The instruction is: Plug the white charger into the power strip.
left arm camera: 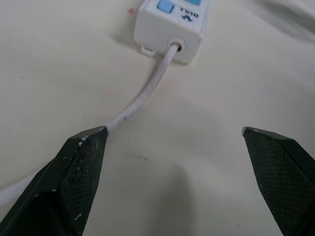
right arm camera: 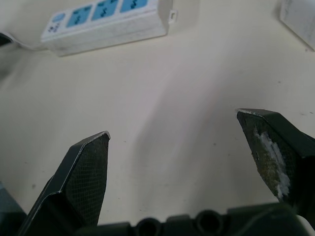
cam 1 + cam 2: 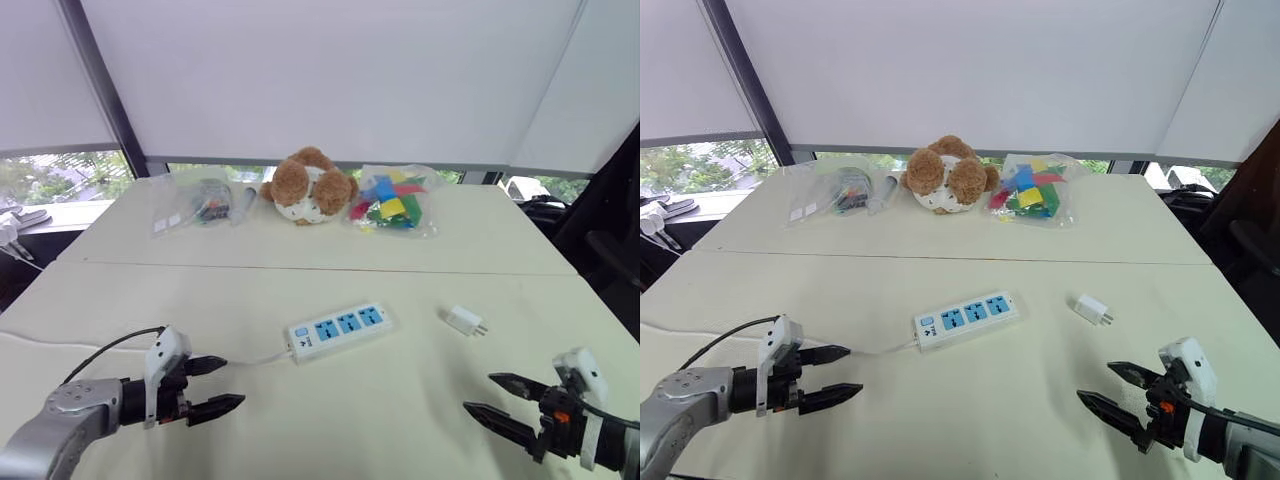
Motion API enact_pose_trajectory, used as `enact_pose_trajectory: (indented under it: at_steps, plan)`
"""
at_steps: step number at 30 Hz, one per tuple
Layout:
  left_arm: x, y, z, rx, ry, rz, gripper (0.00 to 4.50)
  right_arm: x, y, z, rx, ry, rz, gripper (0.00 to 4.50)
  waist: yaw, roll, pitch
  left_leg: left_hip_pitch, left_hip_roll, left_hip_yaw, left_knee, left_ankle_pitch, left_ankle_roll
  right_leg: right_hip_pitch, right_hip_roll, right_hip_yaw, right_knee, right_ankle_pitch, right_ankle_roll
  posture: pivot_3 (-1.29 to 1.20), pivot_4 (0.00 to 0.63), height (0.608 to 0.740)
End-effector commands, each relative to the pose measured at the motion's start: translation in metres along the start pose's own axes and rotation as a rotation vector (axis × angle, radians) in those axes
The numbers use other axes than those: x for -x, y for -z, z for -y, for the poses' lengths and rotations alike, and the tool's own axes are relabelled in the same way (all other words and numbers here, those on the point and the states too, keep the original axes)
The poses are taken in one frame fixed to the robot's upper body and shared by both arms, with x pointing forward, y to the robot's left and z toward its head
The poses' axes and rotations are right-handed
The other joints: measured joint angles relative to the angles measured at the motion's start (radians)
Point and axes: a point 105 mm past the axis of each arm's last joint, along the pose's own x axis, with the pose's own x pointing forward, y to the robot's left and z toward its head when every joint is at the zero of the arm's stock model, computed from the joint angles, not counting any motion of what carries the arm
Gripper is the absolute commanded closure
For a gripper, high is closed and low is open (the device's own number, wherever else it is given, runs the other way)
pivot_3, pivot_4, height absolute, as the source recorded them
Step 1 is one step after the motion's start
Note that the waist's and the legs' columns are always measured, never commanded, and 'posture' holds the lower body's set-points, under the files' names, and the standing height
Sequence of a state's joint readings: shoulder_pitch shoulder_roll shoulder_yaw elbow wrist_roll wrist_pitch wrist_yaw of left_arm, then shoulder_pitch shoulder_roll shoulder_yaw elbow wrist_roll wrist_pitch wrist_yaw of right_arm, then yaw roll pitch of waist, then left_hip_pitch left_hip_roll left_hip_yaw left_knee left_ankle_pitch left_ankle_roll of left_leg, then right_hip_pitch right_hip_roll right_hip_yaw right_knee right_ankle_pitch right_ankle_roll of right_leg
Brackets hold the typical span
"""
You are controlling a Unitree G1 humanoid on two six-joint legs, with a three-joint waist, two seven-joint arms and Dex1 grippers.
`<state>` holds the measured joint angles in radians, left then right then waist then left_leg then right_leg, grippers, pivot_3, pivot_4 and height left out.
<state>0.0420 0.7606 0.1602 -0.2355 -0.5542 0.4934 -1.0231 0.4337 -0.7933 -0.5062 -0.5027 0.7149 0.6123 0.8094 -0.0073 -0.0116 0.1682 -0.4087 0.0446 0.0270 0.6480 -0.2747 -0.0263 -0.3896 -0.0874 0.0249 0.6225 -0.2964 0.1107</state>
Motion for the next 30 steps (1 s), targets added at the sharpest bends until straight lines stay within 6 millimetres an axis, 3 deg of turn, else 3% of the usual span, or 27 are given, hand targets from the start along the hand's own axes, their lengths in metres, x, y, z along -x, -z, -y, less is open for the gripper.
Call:
enact_pose_trajectory:
  at_steps: [1,24,30]
  plan:
    - [0.0,-0.004,-0.001,-0.021,-0.019,0.023,0.0,-0.001,-0.003,0.0,0.026,0.013,0.012,0.01,-0.001,0.0,0.0,0.0,0.0,0.0,0.0,0.0,0.0,0.0,0.0,0.0,0.0,0.0,0.0,0.0,0.15,0.739]
    - [0.007,-0.005,-0.005,-0.015,-0.026,0.019,0.0,-0.003,0.001,0.009,0.005,0.039,-0.009,0.01,-0.003,-0.001,0.0,0.002,0.002,0.0,0.002,0.0,0.0,0.0,0.007,0.0,0.007,0.0,0.001,0.0,0.15,0.739]
    - [0.006,-0.018,-0.012,-0.078,-0.031,0.038,0.0,-0.004,-0.006,0.013,0.005,0.041,0.015,0.01,-0.002,-0.001,0.0,0.002,0.003,0.0,0.004,0.001,0.0,0.0,0.008,0.0,0.008,0.0,0.001,0.0,0.15,0.739]
